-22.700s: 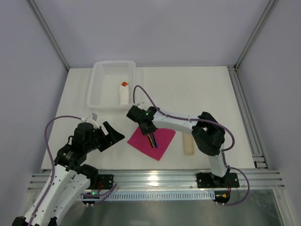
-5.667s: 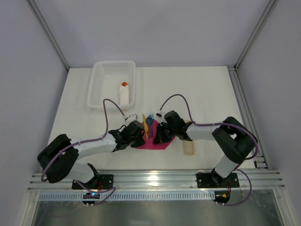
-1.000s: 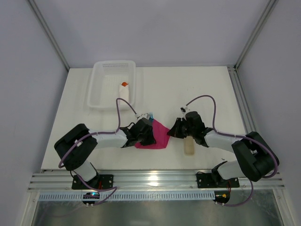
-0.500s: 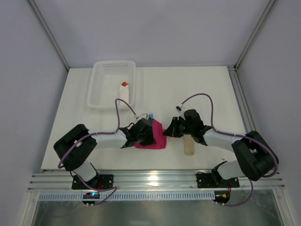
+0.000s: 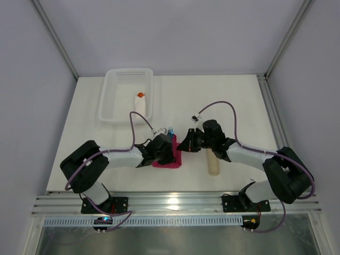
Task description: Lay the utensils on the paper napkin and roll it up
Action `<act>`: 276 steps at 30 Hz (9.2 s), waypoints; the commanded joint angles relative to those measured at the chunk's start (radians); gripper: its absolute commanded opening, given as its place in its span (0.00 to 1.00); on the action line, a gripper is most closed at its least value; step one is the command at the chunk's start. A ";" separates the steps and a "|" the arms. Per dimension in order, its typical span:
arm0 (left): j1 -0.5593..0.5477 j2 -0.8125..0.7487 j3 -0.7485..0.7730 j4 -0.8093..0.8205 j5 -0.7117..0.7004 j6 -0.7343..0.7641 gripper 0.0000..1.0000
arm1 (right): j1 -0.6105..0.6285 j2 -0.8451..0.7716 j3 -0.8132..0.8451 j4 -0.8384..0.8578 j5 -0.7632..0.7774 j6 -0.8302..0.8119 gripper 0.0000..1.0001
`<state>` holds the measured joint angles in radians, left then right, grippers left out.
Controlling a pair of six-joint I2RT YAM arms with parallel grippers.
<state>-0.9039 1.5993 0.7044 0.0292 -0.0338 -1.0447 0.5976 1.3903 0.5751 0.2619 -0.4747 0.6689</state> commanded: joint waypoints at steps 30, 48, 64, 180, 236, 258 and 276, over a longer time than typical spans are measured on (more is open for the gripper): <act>-0.015 -0.144 -0.062 -0.095 -0.058 0.006 0.01 | 0.033 0.049 0.072 0.057 0.039 0.070 0.04; -0.018 -0.166 -0.082 -0.106 -0.103 0.000 0.01 | 0.083 0.119 0.146 0.040 0.045 0.064 0.04; -0.020 -0.248 -0.118 -0.163 -0.132 -0.012 0.01 | 0.125 0.222 0.221 0.040 0.058 0.066 0.04; -0.020 -0.277 -0.204 -0.201 -0.229 -0.052 0.00 | 0.120 0.449 0.414 -0.027 -0.041 -0.072 0.04; 0.214 -0.107 -0.005 -0.244 -0.304 0.089 0.00 | 0.159 0.530 0.313 -0.032 0.139 -0.063 0.04; 0.217 -0.064 -0.148 -0.129 -0.192 0.025 0.00 | 0.103 0.432 0.368 -0.038 0.007 -0.143 0.04; 0.215 -0.134 -0.209 -0.141 -0.189 -0.006 0.00 | 0.039 0.558 0.420 0.040 -0.068 -0.109 0.04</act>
<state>-0.6857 1.4528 0.5522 0.0502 -0.2375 -1.0576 0.6357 1.9285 0.9565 0.2661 -0.5255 0.5598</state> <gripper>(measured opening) 0.002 0.038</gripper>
